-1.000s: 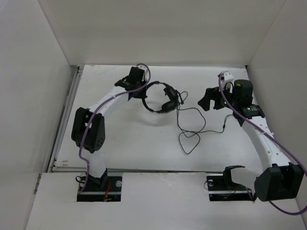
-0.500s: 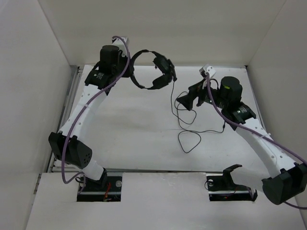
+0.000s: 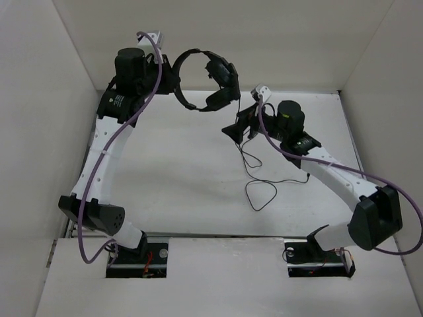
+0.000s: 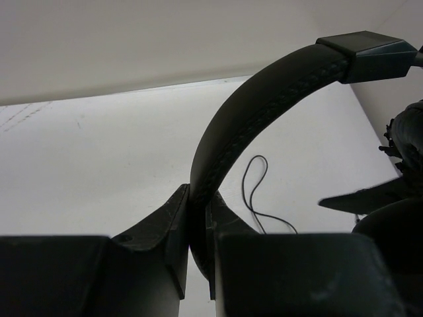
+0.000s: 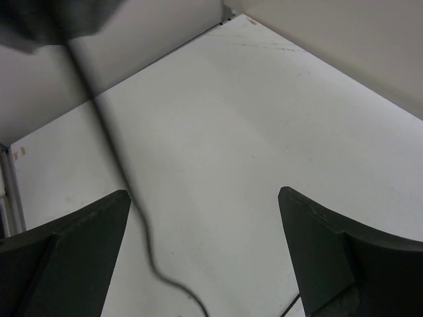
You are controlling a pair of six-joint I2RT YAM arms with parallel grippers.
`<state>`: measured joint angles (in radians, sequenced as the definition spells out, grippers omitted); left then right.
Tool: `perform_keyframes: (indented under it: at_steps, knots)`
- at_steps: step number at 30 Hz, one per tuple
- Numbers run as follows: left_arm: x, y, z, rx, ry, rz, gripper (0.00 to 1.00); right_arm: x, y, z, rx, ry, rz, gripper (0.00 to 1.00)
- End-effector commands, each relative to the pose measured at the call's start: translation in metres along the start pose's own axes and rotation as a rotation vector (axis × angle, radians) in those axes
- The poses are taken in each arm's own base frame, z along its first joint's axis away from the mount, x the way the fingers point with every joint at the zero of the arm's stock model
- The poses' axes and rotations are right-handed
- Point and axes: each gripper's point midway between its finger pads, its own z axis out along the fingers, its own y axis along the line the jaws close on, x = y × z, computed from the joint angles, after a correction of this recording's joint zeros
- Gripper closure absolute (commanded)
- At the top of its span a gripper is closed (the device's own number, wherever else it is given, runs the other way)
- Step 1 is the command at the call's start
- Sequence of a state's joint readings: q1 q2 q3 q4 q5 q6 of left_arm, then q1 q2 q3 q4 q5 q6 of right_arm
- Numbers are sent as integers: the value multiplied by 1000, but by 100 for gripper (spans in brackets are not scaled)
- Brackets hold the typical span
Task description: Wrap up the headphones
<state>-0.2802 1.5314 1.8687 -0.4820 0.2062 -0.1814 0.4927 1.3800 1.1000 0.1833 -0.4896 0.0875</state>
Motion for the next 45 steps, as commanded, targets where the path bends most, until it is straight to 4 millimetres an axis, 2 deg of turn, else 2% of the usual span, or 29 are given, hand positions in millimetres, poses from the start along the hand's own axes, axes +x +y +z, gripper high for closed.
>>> perform_keyframes:
  at_steps: [1, 5, 8, 10, 16, 21, 24, 27, 30, 33, 34, 35, 37, 39, 41, 45]
  knots:
    - [-54, -38, -45, 130, -154, -26, 100, -69, 2, 14, -9, -204, -61, 0]
    - [-66, -43, -52, 165, -178, -66, 100, -76, 2, 33, -41, -226, -10, 0]
    - [-80, -38, -53, 181, -198, -133, 100, -76, 15, 44, -109, -225, 82, 11]
    - [-93, -30, -54, 183, -223, -182, 100, -68, 29, 45, -177, -204, 167, 16]
    - [-123, -15, -61, 202, -290, -279, 100, -45, 85, 34, -390, -153, 254, 30]
    - [-137, -22, -70, 243, -323, -296, 100, -17, 129, 30, -538, -68, 282, 37]
    - [-141, -21, -73, 245, -336, -305, 100, 3, 158, 20, -638, -8, 284, 42]
    - [-149, -14, -79, 235, -360, -324, 100, 20, 175, 9, -694, 41, 295, 47]
    - [-157, -6, -84, 224, -387, -338, 100, 29, 188, -3, -737, 72, 297, 60]
    - [-164, 9, -85, 192, -413, -353, 100, 32, 192, -13, -766, 88, 285, 68]
    - [-165, 18, -83, 170, -423, -364, 100, 34, 193, -17, -773, 96, 273, 74]
    - [-166, 21, -82, 161, -427, -371, 100, 35, 192, -18, -771, 100, 268, 78]
    - [-166, 36, -77, 115, -437, -394, 100, 40, 186, -21, -754, 115, 257, 93]
    - [-164, 50, -73, 68, -447, -415, 100, 41, 177, -22, -720, 133, 249, 100]
    - [-160, 66, -68, -1, -455, -431, 100, 37, 160, -24, -657, 148, 233, 100]
    - [-142, 103, -59, -182, -459, -432, 100, 23, 102, -24, -435, 166, 168, 100]
